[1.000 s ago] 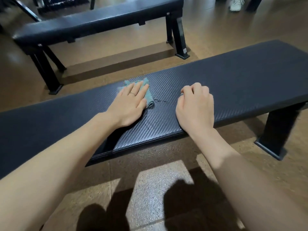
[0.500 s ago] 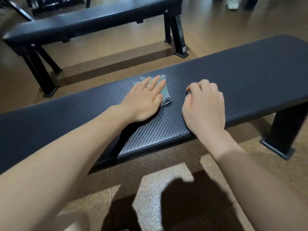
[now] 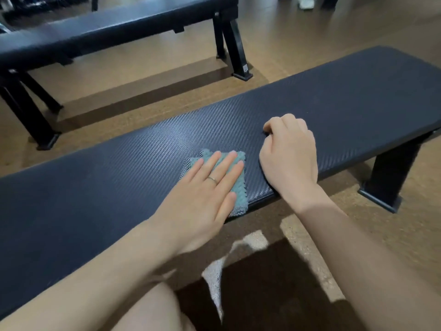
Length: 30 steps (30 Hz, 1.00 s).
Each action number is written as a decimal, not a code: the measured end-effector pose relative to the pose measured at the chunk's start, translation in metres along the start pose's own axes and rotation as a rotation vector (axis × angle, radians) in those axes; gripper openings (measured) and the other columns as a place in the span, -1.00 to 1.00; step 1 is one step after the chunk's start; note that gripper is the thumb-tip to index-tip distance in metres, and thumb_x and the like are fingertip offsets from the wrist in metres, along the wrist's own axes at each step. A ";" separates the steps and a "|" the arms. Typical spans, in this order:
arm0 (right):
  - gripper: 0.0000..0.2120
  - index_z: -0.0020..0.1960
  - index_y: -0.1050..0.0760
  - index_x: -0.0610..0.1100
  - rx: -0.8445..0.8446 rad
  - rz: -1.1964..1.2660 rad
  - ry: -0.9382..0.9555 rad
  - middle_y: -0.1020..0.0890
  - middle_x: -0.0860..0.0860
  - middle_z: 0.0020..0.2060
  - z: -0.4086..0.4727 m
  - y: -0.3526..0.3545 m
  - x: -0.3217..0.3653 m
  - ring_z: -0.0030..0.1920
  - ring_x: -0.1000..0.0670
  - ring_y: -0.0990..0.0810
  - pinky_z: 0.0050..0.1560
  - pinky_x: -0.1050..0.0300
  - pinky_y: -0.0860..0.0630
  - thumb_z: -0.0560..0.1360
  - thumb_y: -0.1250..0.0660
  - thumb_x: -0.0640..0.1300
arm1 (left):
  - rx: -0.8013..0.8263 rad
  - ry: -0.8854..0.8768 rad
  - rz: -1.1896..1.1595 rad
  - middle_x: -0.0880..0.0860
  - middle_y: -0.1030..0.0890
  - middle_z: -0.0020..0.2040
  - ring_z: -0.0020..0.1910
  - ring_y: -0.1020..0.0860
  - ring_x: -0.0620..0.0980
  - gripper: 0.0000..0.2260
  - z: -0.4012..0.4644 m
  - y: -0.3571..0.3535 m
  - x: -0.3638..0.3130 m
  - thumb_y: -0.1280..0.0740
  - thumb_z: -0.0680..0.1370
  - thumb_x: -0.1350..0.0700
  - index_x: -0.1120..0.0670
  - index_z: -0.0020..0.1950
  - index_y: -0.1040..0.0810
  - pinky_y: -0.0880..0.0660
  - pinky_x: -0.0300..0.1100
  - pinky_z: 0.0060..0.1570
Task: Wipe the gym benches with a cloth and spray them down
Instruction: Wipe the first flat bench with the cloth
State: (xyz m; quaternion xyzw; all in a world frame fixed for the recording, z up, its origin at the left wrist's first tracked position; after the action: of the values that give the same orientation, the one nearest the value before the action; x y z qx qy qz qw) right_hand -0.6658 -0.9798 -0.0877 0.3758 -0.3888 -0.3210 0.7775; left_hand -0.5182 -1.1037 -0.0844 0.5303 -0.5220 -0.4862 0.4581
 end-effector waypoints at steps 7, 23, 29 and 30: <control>-0.74 0.15 -0.54 -0.13 0.071 -0.090 -0.008 -0.59 -0.10 0.06 0.035 0.016 -0.038 0.08 -0.21 -0.50 0.09 -0.08 -0.35 0.54 -0.17 -0.26 | 0.001 0.040 -0.029 -0.04 0.23 0.69 0.65 0.28 -0.01 -0.43 0.042 0.001 -0.021 0.26 0.69 -0.14 -0.01 0.69 0.18 0.20 0.05 0.62; -0.76 0.09 -0.56 -0.12 -0.025 0.047 -0.089 -0.59 -0.08 0.05 0.029 0.017 -0.059 0.05 -0.16 -0.50 0.11 -0.08 -0.36 0.56 -0.15 -0.28 | -0.134 -0.128 0.193 0.20 -0.09 0.67 0.65 -0.09 0.23 -0.45 0.047 -0.006 -0.069 0.08 0.73 -0.05 0.20 0.67 -0.08 -0.18 0.18 0.55; -0.74 0.16 -0.57 -0.13 0.035 0.009 -0.086 -0.57 -0.10 0.10 0.028 0.020 -0.058 0.09 -0.17 -0.49 0.13 -0.08 -0.37 0.59 -0.16 -0.25 | -0.064 -0.229 0.229 0.11 -0.04 0.69 0.66 -0.05 0.16 -0.40 -0.018 -0.008 -0.028 -0.07 0.65 0.06 0.14 0.68 -0.05 -0.17 0.16 0.56; -0.74 0.17 -0.57 -0.13 0.042 -0.010 -0.083 -0.57 -0.09 0.11 0.028 0.020 -0.057 0.09 -0.17 -0.49 0.14 -0.08 -0.38 0.59 -0.16 -0.23 | -0.052 -0.242 0.233 0.10 -0.04 0.69 0.66 -0.05 0.15 -0.39 -0.027 -0.007 -0.019 -0.09 0.63 0.07 0.13 0.68 -0.05 -0.16 0.15 0.54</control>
State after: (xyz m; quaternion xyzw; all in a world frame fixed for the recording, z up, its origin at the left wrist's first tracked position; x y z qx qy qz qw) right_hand -0.7135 -0.9340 -0.0797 0.3801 -0.4257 -0.3321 0.7510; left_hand -0.4900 -1.0846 -0.0881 0.3917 -0.6187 -0.5033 0.4588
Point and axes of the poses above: each hand's wrist, its own z-axis towards the middle knuckle, its own y-axis out of the back of the hand, x = y × z, the point moved 3 cm from there along z, towards the middle knuckle
